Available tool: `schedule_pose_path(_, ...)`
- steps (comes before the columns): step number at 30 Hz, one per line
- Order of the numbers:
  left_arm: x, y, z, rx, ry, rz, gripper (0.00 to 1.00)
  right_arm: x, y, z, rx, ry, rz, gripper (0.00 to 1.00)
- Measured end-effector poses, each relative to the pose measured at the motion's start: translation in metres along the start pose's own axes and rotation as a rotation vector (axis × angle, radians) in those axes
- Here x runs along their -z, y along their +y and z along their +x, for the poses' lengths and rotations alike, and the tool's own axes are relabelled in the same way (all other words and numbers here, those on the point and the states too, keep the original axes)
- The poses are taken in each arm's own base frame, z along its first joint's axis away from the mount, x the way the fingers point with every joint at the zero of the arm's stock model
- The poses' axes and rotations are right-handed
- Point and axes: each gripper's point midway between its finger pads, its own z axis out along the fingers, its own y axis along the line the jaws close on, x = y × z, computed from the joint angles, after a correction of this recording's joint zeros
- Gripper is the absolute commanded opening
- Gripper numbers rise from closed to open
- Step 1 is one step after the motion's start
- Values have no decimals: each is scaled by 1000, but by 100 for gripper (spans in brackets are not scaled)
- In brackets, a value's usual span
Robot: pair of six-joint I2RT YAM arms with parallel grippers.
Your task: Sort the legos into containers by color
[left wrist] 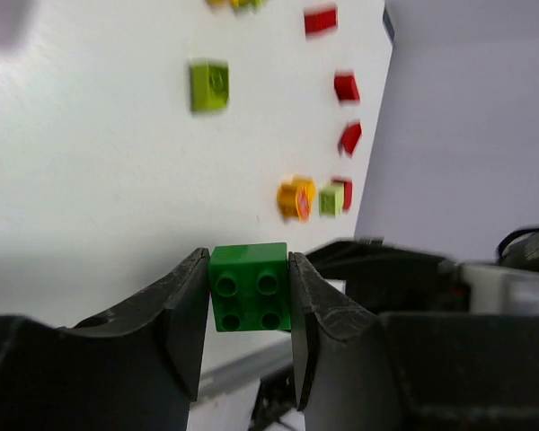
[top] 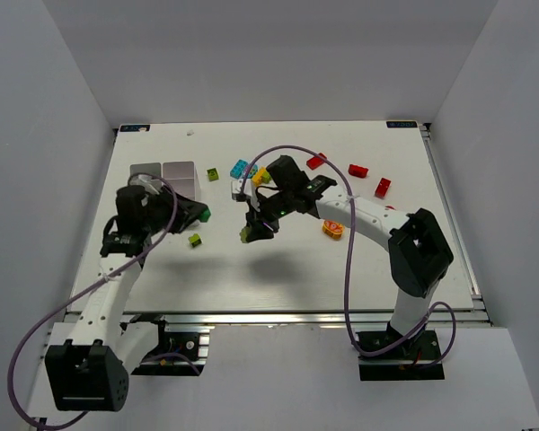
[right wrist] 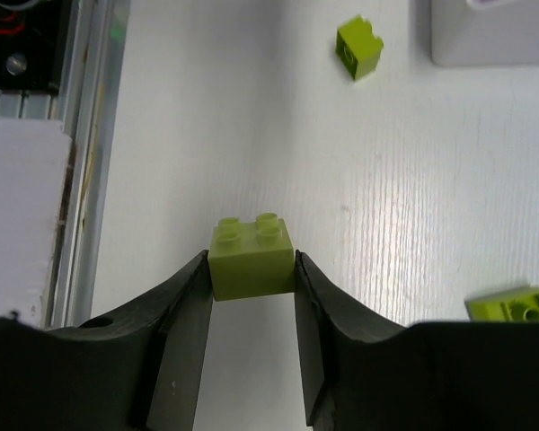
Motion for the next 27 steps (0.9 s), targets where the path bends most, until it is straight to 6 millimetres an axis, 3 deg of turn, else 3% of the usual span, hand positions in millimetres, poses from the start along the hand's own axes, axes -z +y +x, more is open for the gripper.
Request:
schedule_pose_path(3, 5, -2, -42, -6, -69, -29, 0, 3, -2, 15, -25, 22, 12, 0)
schedule_pose_path(6, 3, -6, -71, -36, -96, -56, 0, 4, -2, 21, -36, 33, 15, 0)
schedule_pose_path(10, -1, -2, -112, -71, -147, -180, 0, 7, -1, 18, -25, 25, 24, 0)
schedule_pose_path(14, 1, 7, -174, -115, -303, -358, 0, 12, 0, 14, -17, 13, 34, 0)
schedule_pose_path(18, 4, 10, -220, -150, -427, -462, 0, 16, 2, 16, -17, 5, 44, 0)
schedule_pose_path(22, -1, 24, -249, -176, -487, -567, 0, 20, 3, 19, -19, 1, 48, 0)
schedule_pose_path(27, -16, 56, -255, -179, -466, -668, 3, 22, 1, 16, -16, -12, 53, 0)
